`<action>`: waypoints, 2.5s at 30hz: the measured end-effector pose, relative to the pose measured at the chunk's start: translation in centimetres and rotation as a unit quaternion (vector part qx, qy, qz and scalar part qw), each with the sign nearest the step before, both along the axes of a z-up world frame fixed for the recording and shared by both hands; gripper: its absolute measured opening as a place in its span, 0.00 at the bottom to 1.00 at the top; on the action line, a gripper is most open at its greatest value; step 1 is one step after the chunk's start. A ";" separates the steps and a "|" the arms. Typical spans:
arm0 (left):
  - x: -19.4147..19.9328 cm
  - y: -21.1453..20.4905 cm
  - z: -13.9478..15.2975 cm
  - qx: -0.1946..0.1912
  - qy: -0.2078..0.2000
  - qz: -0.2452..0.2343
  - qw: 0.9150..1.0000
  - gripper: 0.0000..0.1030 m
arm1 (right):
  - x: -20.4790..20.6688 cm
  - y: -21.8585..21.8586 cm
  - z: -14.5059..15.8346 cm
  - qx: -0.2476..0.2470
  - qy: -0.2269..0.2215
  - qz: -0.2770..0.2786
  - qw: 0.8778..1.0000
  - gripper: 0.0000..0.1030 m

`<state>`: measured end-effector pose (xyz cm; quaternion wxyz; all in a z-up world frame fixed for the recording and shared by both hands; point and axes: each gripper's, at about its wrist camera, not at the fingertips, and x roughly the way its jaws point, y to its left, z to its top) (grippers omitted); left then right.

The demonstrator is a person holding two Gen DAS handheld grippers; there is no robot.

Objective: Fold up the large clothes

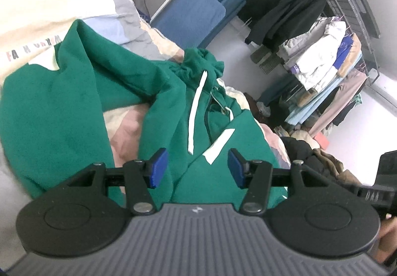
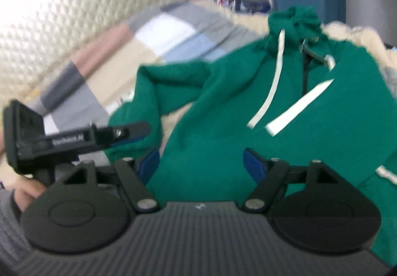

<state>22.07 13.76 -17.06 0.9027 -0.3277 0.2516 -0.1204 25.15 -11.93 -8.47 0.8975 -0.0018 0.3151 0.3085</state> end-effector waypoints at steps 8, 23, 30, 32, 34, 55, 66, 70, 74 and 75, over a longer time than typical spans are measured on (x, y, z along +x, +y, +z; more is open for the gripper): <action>1.1 -2.6 -1.0 0.044 0.017 -0.035 0.998 0.58 | 8.9 -7.7 -0.7 -0.064 -0.073 -0.210 0.973 0.78; 3.1 -6.1 -3.0 0.118 0.016 -0.073 0.990 0.58 | 17.8 -14.1 -9.0 -0.059 0.011 -0.274 0.960 0.52; 2.7 -6.3 -2.7 0.117 -0.001 -0.080 0.990 0.58 | 16.8 -13.9 -5.2 -0.037 -0.034 -0.277 0.959 0.15; 2.7 -6.6 -2.8 0.117 -0.004 -0.091 0.989 0.58 | 16.6 -14.6 -4.3 -0.032 -0.060 -0.301 0.951 0.13; 2.8 -7.2 -3.0 0.120 -0.005 -0.101 0.988 0.58 | 16.8 -15.5 -4.2 -0.042 -0.082 -0.337 0.937 0.13; 3.8 -8.5 -3.7 0.176 0.015 -0.070 0.982 0.58 | 15.0 -15.6 -6.5 -0.037 -0.069 -0.333 0.940 0.68; 1.6 -1.4 -1.1 0.124 0.055 0.081 0.987 0.58 | 8.4 -7.4 -2.6 -0.010 -0.085 -0.188 0.978 0.68; 1.1 2.3 -1.5 0.099 0.097 0.146 0.979 0.58 | 7.1 -2.4 -2.6 -0.020 -0.086 -0.121 0.989 0.68; 0.4 5.8 -2.8 0.068 0.131 0.208 0.967 0.58 | 6.1 1.5 -3.5 -0.050 -0.082 -0.069 0.993 0.68; 0.2 6.7 -3.2 0.058 0.139 0.229 0.962 0.58 | 5.9 2.0 -3.7 -0.058 -0.080 -0.060 0.993 0.68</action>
